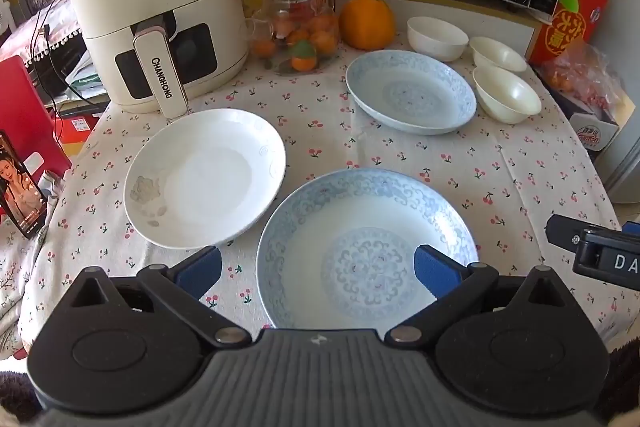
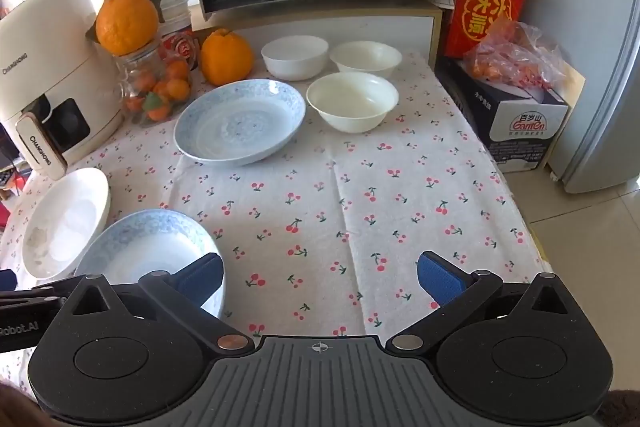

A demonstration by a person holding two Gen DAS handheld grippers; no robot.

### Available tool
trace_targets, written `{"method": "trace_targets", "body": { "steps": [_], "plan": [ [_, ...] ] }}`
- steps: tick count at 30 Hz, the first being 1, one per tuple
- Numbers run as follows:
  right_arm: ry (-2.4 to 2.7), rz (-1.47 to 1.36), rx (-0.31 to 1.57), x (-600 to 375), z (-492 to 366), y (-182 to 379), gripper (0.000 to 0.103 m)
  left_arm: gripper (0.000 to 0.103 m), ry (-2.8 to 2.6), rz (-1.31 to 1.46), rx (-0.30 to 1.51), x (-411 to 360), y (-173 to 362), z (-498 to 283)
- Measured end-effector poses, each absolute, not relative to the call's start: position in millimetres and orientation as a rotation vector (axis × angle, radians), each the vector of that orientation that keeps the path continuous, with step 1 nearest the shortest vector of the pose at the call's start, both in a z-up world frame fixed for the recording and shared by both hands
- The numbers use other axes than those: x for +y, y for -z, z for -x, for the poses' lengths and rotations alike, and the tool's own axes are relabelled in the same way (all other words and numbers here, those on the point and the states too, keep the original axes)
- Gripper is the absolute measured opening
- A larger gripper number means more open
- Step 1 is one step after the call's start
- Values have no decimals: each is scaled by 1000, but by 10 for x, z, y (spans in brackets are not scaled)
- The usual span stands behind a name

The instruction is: Organize plates and bowls

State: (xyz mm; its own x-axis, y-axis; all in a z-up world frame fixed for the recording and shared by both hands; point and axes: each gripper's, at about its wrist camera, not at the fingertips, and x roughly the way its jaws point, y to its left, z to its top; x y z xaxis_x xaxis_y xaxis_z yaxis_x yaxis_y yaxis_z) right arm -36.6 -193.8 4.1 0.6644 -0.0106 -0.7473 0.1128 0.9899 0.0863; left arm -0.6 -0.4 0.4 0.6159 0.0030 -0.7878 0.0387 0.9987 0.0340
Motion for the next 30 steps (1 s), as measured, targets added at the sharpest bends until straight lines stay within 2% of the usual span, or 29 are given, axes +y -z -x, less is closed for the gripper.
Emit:
{"method": "trace_targets", "body": {
  "steps": [7, 30],
  "plan": [
    [48, -144, 833, -1938, 375, -22, 103, 103, 8, -40, 903, -15, 119, 64],
    [18, -165, 849, -1899, 372, -8, 103, 103, 16, -7, 930, 55, 32, -24]
  ]
}}
